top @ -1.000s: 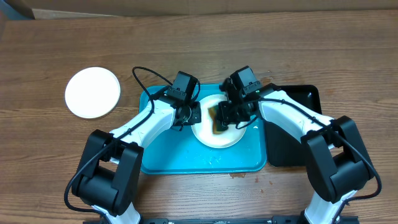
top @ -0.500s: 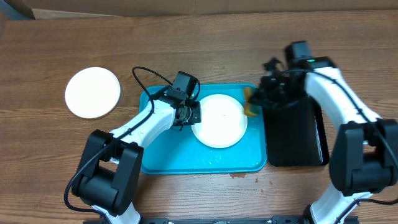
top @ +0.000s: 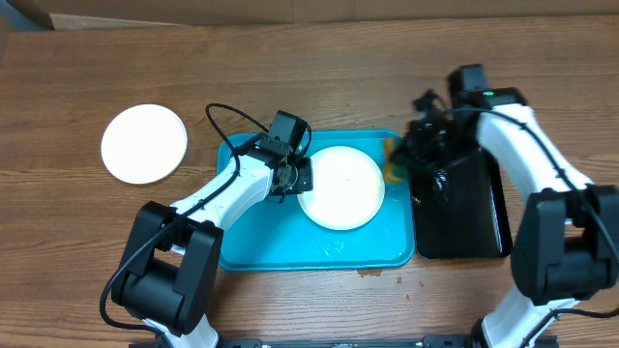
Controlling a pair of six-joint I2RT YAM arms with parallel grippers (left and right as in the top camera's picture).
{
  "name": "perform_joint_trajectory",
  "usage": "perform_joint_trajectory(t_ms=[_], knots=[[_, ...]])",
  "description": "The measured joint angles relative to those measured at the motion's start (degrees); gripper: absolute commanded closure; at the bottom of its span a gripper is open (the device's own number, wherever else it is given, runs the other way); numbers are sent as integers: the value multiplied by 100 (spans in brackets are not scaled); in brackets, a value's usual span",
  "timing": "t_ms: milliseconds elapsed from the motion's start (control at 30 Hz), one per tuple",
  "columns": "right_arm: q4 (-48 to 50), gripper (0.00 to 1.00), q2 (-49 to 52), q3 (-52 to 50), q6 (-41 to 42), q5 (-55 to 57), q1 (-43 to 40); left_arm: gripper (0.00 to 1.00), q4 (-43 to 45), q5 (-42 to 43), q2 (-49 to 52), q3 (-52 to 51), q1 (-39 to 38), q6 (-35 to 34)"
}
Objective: Clean dirty plates on tray and stack at the side
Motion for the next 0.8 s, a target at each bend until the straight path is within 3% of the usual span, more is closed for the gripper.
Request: perform_joint_trajectory(t_ms=[367, 800], knots=[[1744, 96, -4, -754, 776, 380, 1521, 92, -2, 0, 0, 0, 0, 0], [3185, 96, -4, -1611, 938, 573, 1687, 92, 0, 0, 0, 0, 0, 0]])
